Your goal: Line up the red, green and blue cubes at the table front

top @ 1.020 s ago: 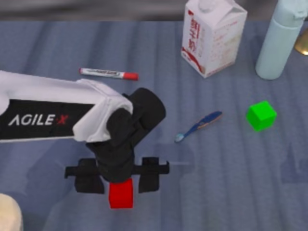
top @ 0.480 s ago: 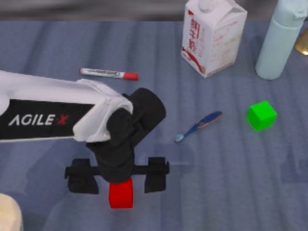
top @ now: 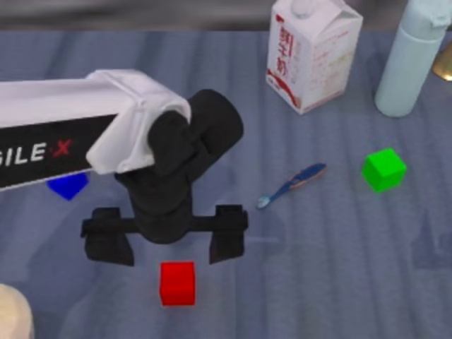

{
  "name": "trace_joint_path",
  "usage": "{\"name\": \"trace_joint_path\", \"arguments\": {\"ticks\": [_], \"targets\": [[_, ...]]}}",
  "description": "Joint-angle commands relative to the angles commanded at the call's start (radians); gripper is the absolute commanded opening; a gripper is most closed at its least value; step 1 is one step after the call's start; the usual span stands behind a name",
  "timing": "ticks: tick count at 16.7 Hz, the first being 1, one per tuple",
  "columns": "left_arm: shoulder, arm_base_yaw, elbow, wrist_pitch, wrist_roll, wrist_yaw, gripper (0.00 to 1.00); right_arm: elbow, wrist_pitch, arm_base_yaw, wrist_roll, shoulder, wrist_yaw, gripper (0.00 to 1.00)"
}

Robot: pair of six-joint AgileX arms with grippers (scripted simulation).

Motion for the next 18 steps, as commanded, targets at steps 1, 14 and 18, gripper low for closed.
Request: {"name": "trace_joint_path", "arguments": {"ticks": [1, 14, 18], "targets": [[-0.013, 0.002, 0.015, -0.022, 0.0, 0.0, 1.0, 0.0, 0.0, 0.0, 0.0, 0.0, 0.0, 1.0], [-0.278, 0.131, -0.185, 0.112, 0.029, -0.01, 1.0, 0.281, -0.185, 0.042, -0.024, 0.292, -0.005, 1.0], [-0.614, 0.284, -0.425, 0.285, 0.098, -0.014, 1.0, 0.607, -0.394, 0.082, -0.054, 0.688, -0.003, 1.0]]}}
